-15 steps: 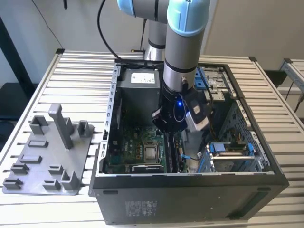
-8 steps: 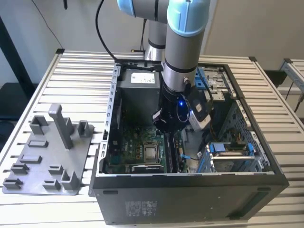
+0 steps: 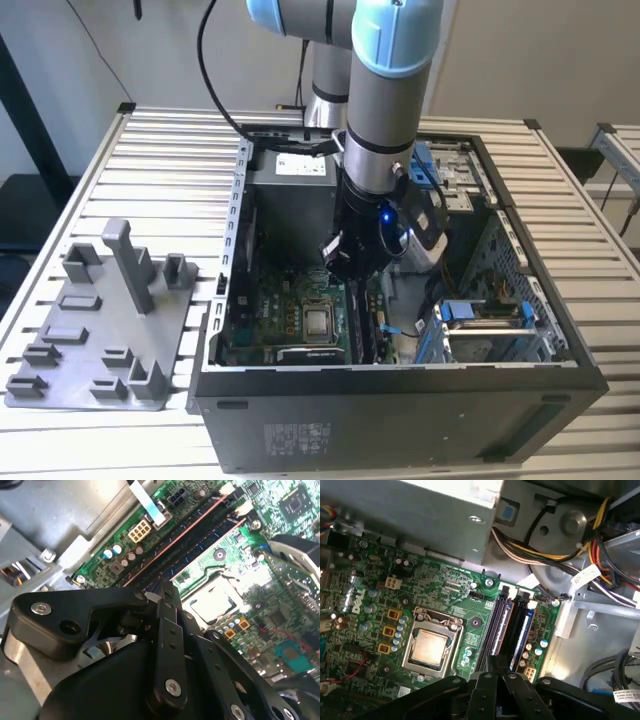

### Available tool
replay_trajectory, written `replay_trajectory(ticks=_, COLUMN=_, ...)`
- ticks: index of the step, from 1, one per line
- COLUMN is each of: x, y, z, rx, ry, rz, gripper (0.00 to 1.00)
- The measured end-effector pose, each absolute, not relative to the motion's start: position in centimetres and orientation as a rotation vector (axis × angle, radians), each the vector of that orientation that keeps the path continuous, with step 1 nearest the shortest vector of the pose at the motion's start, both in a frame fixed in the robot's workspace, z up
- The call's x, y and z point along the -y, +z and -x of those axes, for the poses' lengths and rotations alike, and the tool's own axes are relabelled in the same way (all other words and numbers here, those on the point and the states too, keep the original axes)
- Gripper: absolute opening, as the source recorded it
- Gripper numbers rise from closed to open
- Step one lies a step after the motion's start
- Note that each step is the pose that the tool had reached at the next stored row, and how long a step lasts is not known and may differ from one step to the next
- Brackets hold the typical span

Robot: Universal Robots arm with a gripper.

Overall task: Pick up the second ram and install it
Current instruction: 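Press down the second ram until it locks into place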

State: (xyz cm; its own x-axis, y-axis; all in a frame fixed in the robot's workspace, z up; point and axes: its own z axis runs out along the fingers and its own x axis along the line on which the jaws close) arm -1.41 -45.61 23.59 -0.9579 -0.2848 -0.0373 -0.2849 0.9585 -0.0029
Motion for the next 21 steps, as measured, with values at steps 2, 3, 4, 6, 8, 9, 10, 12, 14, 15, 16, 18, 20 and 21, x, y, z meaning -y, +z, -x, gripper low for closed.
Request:
replay_trajectory(ticks=2, x=45.61, y=23.59, z=1.41, rx=-3.063, ry=0.005, rz=0.502, gripper=0.11)
replay_trajectory(ticks=3, x=45.61, y=23.59, z=1.41, rx=-3.059, ry=0.006, rz=0.530, gripper=0.11)
replay_trajectory(ticks=4, x=45.61, y=23.59, z=1.41, rx=-3.055, ry=0.006, rz=0.557, gripper=0.11)
replay_trajectory(ticks=6, x=45.61, y=23.59, z=1.41, rx=-3.047, ry=0.007, rz=0.605, gripper=0.11)
replay_trajectory(ticks=8, x=45.61, y=23.59, z=1.41, rx=-3.037, ry=0.008, rz=0.654, gripper=0.11)
replay_trajectory(ticks=9, x=45.61, y=23.59, z=1.41, rx=-3.032, ry=0.009, rz=0.679, gripper=0.11)
replay_trajectory(ticks=10, x=45.61, y=23.58, z=1.42, rx=-3.026, ry=0.009, rz=0.703, gripper=0.11)
replay_trajectory(ticks=12, x=45.61, y=23.57, z=1.42, rx=-3.014, ry=0.010, rz=0.757, gripper=0.11)
replay_trajectory(ticks=14, x=45.61, y=23.57, z=1.42, rx=-2.999, ry=0.011, rz=0.812, gripper=0.11)
replay_trajectory(ticks=15, x=45.61, y=23.57, z=1.42, rx=-2.992, ry=0.012, rz=0.839, gripper=0.11)
replay_trajectory(ticks=16, x=45.61, y=23.56, z=1.42, rx=-2.984, ry=0.012, rz=0.866, gripper=0.11)
replay_trajectory(ticks=18, x=45.61, y=23.55, z=1.43, rx=-2.968, ry=0.013, rz=0.920, gripper=0.11)
replay_trajectory(ticks=20, x=45.61, y=23.54, z=1.43, rx=-2.951, ry=0.014, rz=0.973, gripper=0.11)
replay_trajectory(ticks=21, x=45.61, y=23.53, z=1.43, rx=-2.943, ry=0.015, rz=0.998, gripper=0.11)
